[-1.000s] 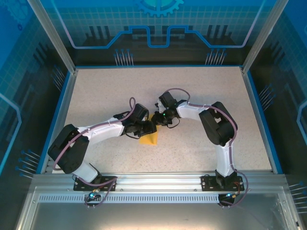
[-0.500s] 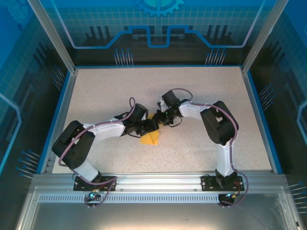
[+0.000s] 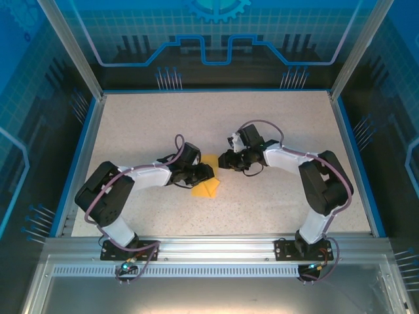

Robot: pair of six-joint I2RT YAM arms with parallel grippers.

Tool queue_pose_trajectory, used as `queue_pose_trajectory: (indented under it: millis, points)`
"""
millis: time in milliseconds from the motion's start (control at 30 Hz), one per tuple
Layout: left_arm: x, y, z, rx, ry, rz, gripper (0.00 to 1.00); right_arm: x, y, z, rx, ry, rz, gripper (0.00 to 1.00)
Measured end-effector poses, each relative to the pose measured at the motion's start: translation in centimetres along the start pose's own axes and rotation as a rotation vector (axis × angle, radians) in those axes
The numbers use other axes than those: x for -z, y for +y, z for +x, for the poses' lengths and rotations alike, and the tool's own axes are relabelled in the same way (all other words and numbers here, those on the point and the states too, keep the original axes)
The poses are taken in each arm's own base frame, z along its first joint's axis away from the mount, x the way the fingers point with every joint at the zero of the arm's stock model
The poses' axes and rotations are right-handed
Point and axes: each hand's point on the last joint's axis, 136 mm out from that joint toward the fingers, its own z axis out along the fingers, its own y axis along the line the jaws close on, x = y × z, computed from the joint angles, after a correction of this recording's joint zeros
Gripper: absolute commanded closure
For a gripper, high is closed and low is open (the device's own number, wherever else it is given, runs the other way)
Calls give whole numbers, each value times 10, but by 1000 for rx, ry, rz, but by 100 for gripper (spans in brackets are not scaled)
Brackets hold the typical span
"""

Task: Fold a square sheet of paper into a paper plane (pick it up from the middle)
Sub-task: Fold the triangle a second time at the center of the table.

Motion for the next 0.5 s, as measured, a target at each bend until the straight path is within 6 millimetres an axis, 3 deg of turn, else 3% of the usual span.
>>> queue_pose_trajectory:
  millis: [200,500]
  points:
    - [-1,1,-1,17,-3,-5,63,-8,-8,26,24,56,19,60]
    - [-1,2,-1,20,-5,-10,64,-22,-4,42,50,107,21,58]
